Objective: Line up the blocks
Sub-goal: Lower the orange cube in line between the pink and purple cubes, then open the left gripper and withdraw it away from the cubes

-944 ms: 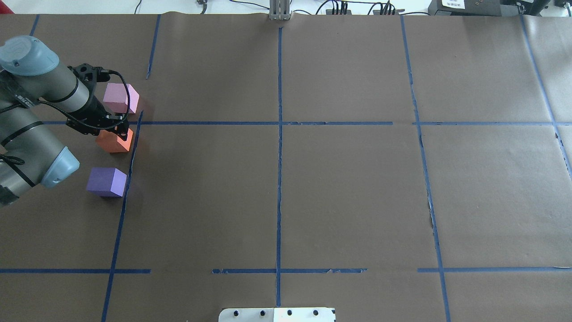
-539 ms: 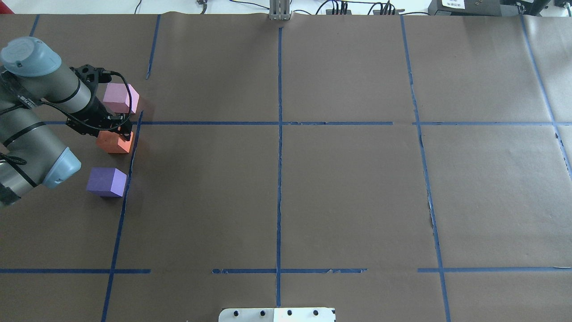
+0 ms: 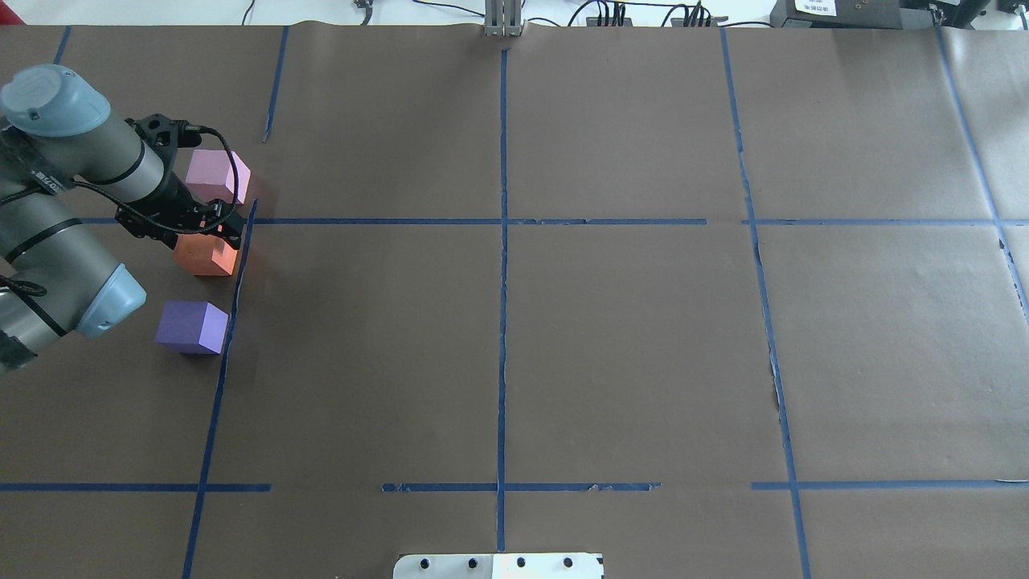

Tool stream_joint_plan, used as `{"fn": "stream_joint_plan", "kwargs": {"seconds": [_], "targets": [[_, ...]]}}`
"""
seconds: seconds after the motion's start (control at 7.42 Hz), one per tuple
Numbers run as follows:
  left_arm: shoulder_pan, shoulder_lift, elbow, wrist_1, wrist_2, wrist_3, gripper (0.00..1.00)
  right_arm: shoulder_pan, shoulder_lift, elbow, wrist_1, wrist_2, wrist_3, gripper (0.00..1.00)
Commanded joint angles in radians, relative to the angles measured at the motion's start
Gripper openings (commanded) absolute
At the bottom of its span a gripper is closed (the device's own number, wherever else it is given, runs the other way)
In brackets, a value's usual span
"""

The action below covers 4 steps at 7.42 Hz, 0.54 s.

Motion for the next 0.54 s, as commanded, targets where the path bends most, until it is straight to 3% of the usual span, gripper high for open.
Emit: {"fn": "stream_joint_plan", "kwargs": {"seconds": [0.0,0.13,0.4], "targets": [[-0.025,0.029,-0.101,0.009,0.049,0.006,1.00,0.000,0.000,0.000,0.001,0.000,0.000,1.00],[-0.051,0.035,-0.150,0.036,0.110,0.006,1.00,0.000,0.000,0.000,0.001,0.002,0.000,1.00],[-0.054,0.037,-0.253,0.139,0.120,0.005,1.00,0.000,0.000,0.000,0.001,0.000,0.000,1.00]]}}
